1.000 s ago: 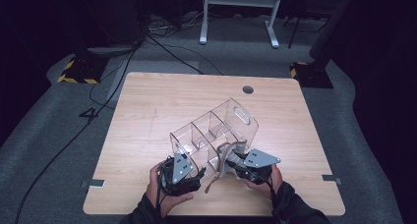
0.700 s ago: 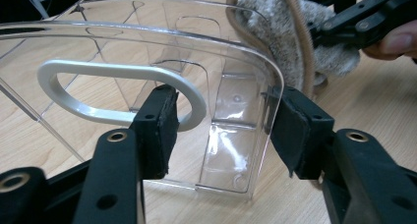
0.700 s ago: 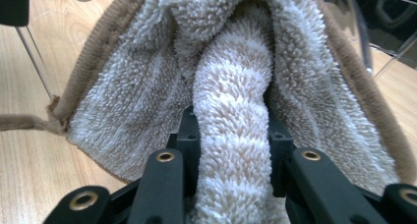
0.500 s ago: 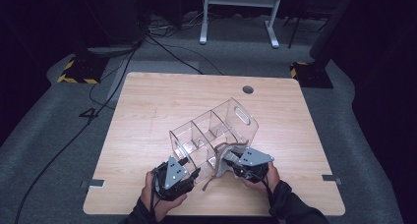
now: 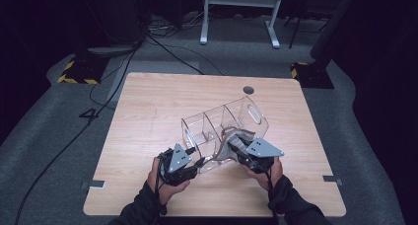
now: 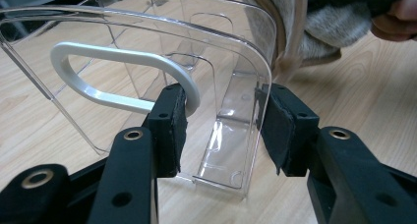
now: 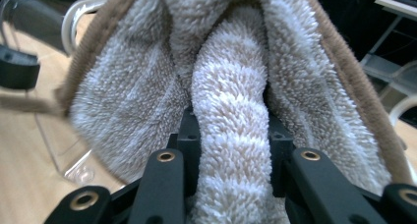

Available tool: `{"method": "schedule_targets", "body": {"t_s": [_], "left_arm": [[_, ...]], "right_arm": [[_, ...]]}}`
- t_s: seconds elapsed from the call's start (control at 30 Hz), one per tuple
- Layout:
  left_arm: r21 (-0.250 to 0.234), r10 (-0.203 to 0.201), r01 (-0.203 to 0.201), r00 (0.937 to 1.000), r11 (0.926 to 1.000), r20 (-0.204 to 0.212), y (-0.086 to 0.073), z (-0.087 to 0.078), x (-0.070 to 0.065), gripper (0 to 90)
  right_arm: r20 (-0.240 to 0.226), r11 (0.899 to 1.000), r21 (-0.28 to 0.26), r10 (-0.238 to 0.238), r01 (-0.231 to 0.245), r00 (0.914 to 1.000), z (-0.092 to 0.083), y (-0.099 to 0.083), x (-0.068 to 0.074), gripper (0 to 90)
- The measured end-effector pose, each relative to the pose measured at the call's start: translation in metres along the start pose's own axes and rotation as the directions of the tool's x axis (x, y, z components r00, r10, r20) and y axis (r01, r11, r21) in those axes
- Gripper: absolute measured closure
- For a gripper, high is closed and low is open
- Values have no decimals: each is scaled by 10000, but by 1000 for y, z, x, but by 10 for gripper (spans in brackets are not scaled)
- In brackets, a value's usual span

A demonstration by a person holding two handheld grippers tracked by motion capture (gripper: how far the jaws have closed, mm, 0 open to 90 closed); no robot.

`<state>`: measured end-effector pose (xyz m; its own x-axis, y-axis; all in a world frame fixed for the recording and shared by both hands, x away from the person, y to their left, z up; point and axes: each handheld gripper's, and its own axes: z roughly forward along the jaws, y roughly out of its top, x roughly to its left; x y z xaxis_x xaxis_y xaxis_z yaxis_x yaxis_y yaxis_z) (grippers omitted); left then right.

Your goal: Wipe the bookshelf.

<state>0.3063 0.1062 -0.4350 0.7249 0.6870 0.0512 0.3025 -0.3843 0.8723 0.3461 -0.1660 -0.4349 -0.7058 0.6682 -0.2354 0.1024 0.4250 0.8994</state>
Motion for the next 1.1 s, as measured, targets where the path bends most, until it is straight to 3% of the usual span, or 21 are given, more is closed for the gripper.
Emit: {"method": "schedule_targets", "body": {"t_s": [0.13,0.17,0.43,0.67,0.8,0.9,0.97,1.1], "left_arm": [[12,89,-89,9999,10000,87,2,4,5,543],[-20,172,-172,9998,9999,141,3,7,7,542],[-5,309,-309,9991,9995,282,5,11,13,544],[-8,314,-314,9987,9995,403,5,12,18,546],[6,400,-401,9982,9992,453,5,12,19,545],[31,442,-444,9979,9990,483,6,12,19,544],[44,446,-449,9980,9990,456,6,12,19,545],[31,440,-442,9982,9990,412,6,13,20,544]], "right_arm": [[155,9998,152,-90,87,9998,9,-2,1,697],[237,9991,287,-317,310,9992,16,-6,4,698],[203,9886,1448,-445,411,9988,41,-34,10,700],[228,9794,1930,-643,587,9977,49,-46,15,699],[370,9783,1894,-928,842,9950,47,-42,14,699],[642,9842,1526,-1011,903,9928,44,-26,10,698],[875,9948,791,-717,648,9936,38,-8,2,698],[1088,9979,217,-637,617,9920,34,7,-6,697]]}}
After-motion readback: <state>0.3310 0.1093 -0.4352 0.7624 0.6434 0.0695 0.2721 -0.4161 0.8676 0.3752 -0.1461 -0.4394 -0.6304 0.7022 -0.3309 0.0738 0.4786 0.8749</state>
